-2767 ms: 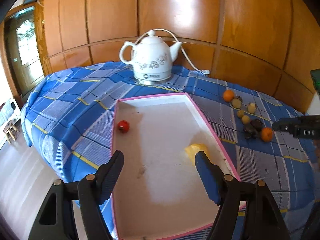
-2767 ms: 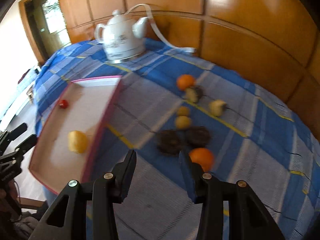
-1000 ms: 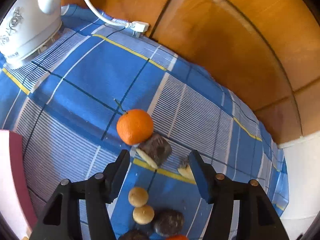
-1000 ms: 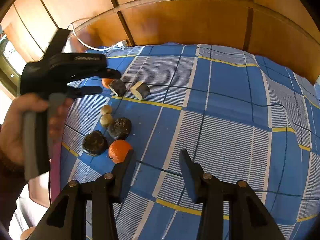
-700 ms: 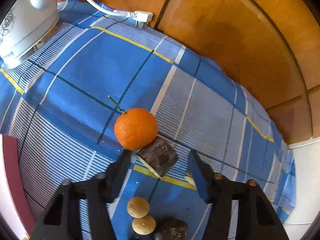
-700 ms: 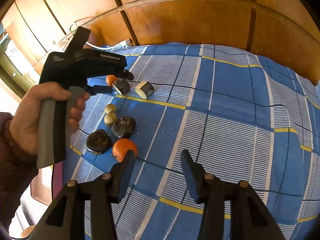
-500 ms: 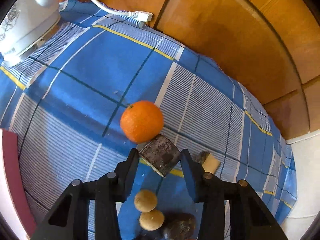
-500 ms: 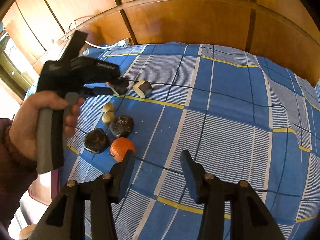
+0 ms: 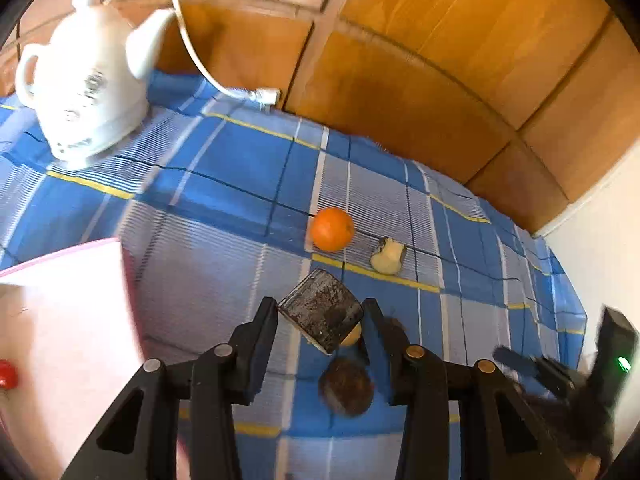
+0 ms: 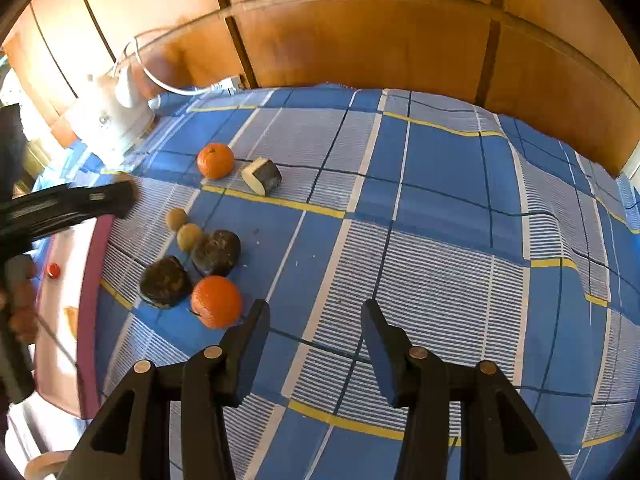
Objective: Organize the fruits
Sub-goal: 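Carry the slice into the tray with the left tool while the right gripper grasps an orange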
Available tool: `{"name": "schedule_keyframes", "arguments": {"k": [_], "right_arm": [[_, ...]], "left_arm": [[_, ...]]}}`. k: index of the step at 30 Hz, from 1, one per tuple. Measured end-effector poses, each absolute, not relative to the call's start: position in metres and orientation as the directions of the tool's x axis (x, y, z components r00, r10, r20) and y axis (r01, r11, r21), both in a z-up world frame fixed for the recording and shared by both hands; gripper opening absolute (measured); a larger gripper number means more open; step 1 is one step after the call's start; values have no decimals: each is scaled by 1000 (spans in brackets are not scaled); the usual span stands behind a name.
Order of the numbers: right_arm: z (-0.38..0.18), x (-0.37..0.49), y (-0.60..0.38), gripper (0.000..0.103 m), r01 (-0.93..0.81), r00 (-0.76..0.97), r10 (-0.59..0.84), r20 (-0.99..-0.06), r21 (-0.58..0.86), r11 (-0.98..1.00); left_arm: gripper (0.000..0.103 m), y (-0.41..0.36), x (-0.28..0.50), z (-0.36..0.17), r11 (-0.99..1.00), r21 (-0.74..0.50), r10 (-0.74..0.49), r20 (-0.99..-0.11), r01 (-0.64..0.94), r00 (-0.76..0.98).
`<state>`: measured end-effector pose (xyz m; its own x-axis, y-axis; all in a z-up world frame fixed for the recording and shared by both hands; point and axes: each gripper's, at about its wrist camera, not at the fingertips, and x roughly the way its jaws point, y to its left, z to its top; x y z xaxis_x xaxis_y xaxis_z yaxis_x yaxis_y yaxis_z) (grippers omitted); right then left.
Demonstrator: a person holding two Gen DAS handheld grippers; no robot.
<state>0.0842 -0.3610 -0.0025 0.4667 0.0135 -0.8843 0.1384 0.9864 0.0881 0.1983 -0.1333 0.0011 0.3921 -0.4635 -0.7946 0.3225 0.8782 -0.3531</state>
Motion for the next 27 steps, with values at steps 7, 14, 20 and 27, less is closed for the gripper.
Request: {"name": "schedule_keyframes", "arguments": {"k": [7, 14, 20, 27], "right_arm": [[-9, 84, -355, 48, 116, 486, 3, -874, 68, 991], [-1, 110, -322, 48, 46, 499, 68, -864, 105, 993], [5, 175, -278, 50, -18, 527, 98, -844, 104, 994], [-23, 251, -261, 57, 20, 463, 23, -886, 36, 999]], "left_arm": [[43, -82, 152, 13, 874, -313, -466, -753, 370, 463], [43, -43, 120, 14, 888, -275, -440, -741, 368, 507], [43, -17, 106, 10, 893, -284, -438, -725, 348, 532], [43, 8, 97, 6, 900, -298, -432, -718, 319, 546]]}}
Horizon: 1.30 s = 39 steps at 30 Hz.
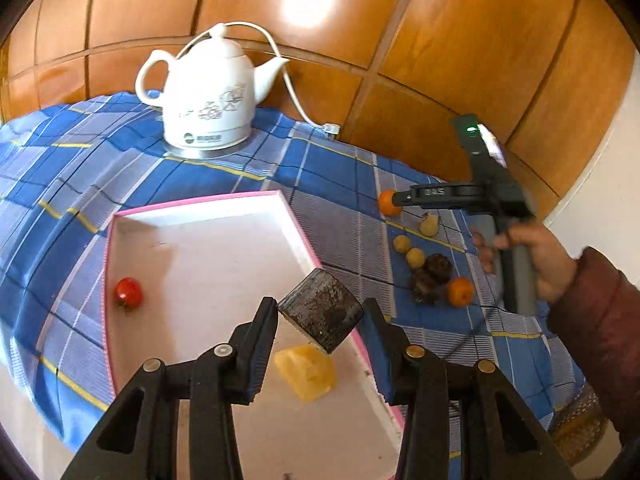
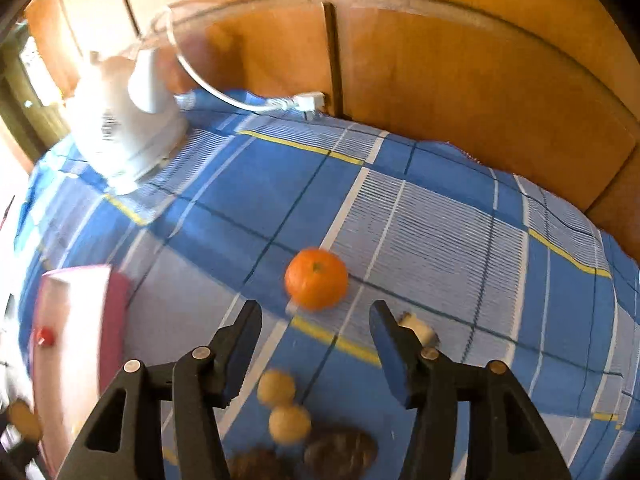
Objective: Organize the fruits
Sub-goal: 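Carry the slice into the tray with the left tool while the right gripper grasps an orange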
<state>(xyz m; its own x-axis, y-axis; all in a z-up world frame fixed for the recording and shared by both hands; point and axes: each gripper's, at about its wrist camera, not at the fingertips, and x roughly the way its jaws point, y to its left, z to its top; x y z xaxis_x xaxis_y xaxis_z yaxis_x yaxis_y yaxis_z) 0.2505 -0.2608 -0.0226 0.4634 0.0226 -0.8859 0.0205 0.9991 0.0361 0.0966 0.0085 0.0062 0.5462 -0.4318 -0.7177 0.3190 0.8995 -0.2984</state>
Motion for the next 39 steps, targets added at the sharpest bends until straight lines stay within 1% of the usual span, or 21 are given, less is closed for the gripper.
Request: {"name": "schedule_keyframes", "arguments": {"k": [2, 4, 5, 6, 9, 13, 19, 22, 25, 29, 34, 39], "right_arm": [[-34, 266, -258, 57, 42, 434, -8, -901, 11, 999], [-44, 276, -256, 57, 43, 410, -4, -912, 15, 999], [-50, 281, -256, 54, 47, 395, -2, -919, 18, 999], [-55, 284, -255, 42, 44, 386, 5, -922, 24, 999], [-54, 281, -254, 41, 40, 401, -3, -916, 14, 999], [-32, 254, -251, 41, -12, 447, 26, -894, 23, 1000], [4, 187, -261, 41, -95, 477, 74, -876, 33, 995], [12, 151, -278, 41, -82, 480, 49, -876, 10, 997], [5, 120, -305, 41, -30, 453, -32, -891, -51, 998], [-17, 96, -334, 41, 46, 400, -83, -913, -71, 996], [-40, 80, -357, 41, 124, 365, -63, -929, -18, 992], [-45, 83, -355, 41, 94, 353, -58, -934, -26, 995]], "left_arm": [[43, 16, 96, 4, 899, -315, -435, -718, 304, 543], [43, 21, 95, 3, 900, -323, -434, -719, 292, 542], [43, 23, 94, 2, 901, -326, -434, -720, 288, 542], [43, 24, 95, 1, 901, -329, -432, -721, 282, 542], [43, 27, 92, 0, 907, -326, -422, -722, 269, 549], [43, 32, 88, -6, 912, -329, -409, -727, 243, 551], [43, 37, 77, -9, 920, -325, -391, -729, 219, 561], [43, 42, 72, -8, 923, -326, -383, -725, 205, 572], [43, 49, 66, -7, 928, -322, -368, -725, 185, 582], [43, 61, 57, -6, 935, -317, -348, -725, 160, 594], [43, 71, 41, -6, 947, -291, -313, -732, 138, 604], [43, 79, 29, -12, 954, -284, -284, -744, 97, 605]]}}
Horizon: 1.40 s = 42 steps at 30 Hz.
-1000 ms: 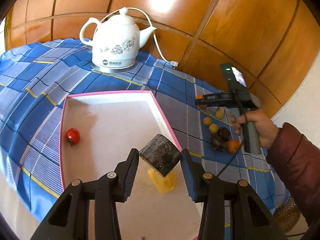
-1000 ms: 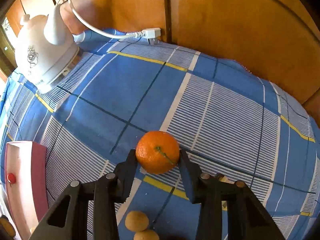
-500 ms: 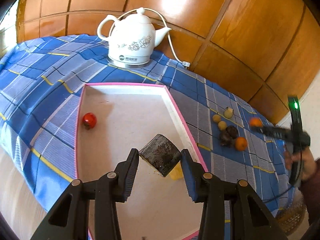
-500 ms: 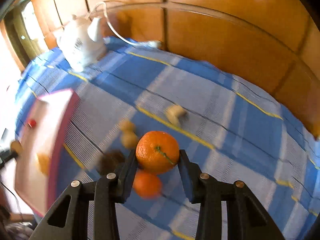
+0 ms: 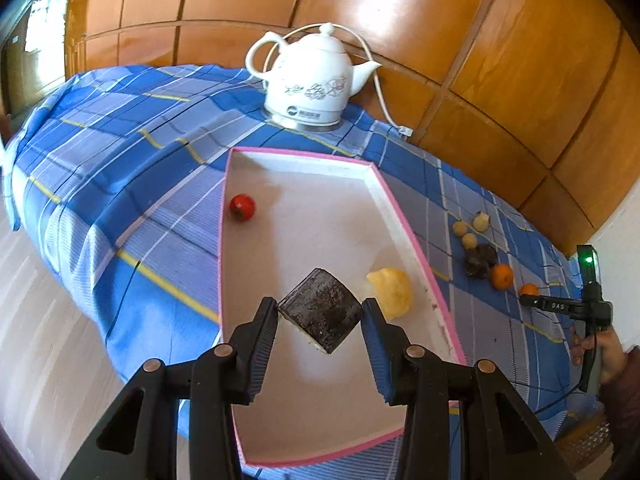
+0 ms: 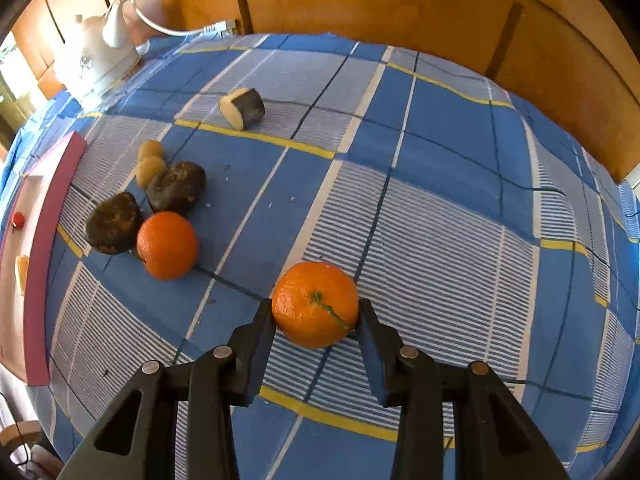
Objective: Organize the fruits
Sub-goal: 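Carry the slice into the tray with the left tool while the right gripper grasps an orange, then open the left gripper to release the slice in the tray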
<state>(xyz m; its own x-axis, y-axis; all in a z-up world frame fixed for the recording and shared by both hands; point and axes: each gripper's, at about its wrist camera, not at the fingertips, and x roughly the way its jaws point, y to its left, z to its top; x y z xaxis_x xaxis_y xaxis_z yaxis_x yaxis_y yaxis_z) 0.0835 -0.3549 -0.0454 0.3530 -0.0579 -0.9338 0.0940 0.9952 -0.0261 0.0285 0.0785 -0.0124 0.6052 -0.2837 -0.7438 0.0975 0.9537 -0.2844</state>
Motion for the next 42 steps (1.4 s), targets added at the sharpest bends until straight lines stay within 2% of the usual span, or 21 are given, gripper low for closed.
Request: {"name": "schedule_keyframes", "arguments": {"k": [10, 23, 31, 33, 35, 42], "right_arm": [[-45, 88, -353, 41, 99, 352, -57, -934, -24, 995], [-49, 89, -353, 41, 100, 350, -66, -935, -33, 994], [-50, 91, -352, 41, 98, 350, -66, -935, -33, 995], [-50, 91, -352, 41, 97, 350, -67, -934, -35, 995], [-50, 91, -352, 41, 97, 350, -68, -934, -36, 995], [-51, 93, -352, 41, 95, 350, -72, -934, -41, 995]], "left_arm": [[43, 63, 59, -10, 978, -187, -203, -756, 91, 623], [43, 46, 151, -16, 984, -152, -180, -775, 98, 605], [44, 41, 187, -39, 991, -113, -135, -809, 74, 572], [46, 42, 188, -43, 993, -103, -119, -811, 60, 573], [59, 44, 185, -43, 993, -110, -119, -807, 51, 579], [61, 47, 157, -25, 996, -92, -84, -774, 20, 628]]}}
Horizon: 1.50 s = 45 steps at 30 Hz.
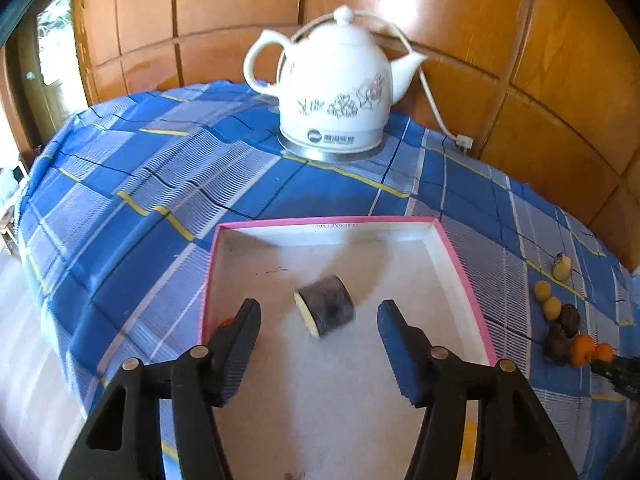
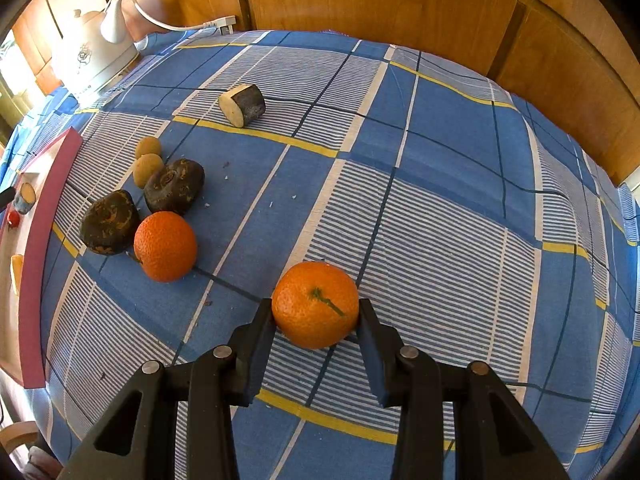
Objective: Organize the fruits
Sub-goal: 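Open the left gripper to release the slice in the tray, then carry the held orange over the tray and open the right gripper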
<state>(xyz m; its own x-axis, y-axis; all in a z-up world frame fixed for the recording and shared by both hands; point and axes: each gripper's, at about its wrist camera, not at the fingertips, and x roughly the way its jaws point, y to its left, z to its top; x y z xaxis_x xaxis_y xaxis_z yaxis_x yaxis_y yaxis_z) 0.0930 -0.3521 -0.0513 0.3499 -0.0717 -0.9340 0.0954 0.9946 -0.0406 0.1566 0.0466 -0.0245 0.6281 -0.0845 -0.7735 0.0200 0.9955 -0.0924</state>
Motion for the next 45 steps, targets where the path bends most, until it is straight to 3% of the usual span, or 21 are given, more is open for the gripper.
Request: {"name": "schedule_keyframes", "arguments": {"k": [13, 34, 45], "right_arm": [[-50, 91, -341, 41, 81, 353, -97, -931, -73, 994], [-46, 84, -334, 41, 82, 367, -101, -925, -76, 994], [3, 69, -305, 41, 4, 489, 54, -871, 63, 998]], "left_arm": [[61, 32, 65, -11, 994, -94, -103, -736, 50, 669], [61, 32, 33, -12, 992, -104, -120, -731, 64, 671], [61, 54, 36, -18, 993, -122, -94, -741, 4, 665]]}}
